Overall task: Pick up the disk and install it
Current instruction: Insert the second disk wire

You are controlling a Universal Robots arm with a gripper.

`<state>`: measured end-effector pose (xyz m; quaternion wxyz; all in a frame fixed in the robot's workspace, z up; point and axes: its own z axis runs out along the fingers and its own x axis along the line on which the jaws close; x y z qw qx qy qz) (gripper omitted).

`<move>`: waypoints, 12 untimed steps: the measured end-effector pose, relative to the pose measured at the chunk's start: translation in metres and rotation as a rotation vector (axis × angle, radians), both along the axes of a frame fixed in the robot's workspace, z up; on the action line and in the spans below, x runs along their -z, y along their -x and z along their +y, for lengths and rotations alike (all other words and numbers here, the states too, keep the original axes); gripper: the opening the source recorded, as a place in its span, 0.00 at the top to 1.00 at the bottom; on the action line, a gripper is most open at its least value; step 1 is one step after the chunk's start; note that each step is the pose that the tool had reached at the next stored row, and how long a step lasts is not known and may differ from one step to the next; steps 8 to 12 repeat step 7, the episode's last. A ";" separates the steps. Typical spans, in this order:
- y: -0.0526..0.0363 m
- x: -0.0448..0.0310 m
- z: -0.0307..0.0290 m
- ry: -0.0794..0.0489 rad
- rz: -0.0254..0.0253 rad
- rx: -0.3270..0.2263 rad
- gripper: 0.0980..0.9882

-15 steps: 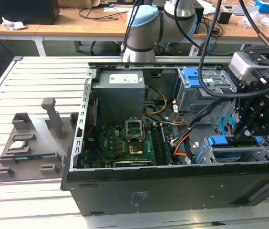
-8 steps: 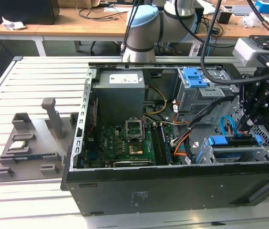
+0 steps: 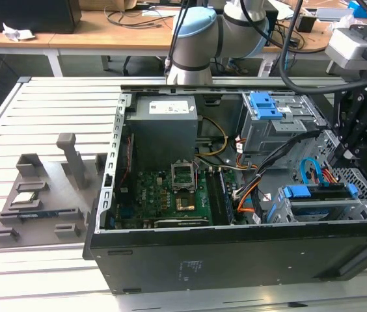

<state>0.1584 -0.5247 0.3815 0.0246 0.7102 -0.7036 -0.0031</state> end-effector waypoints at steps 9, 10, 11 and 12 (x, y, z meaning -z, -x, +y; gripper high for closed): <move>0.0000 -0.0003 0.0000 0.000 0.0000 0.000 0.99; 0.0000 -0.0003 0.0000 0.000 0.0000 0.000 0.99; 0.0000 -0.0003 0.0000 0.000 0.0000 0.000 0.99; 0.0000 -0.0003 0.0000 0.000 0.0000 0.000 0.99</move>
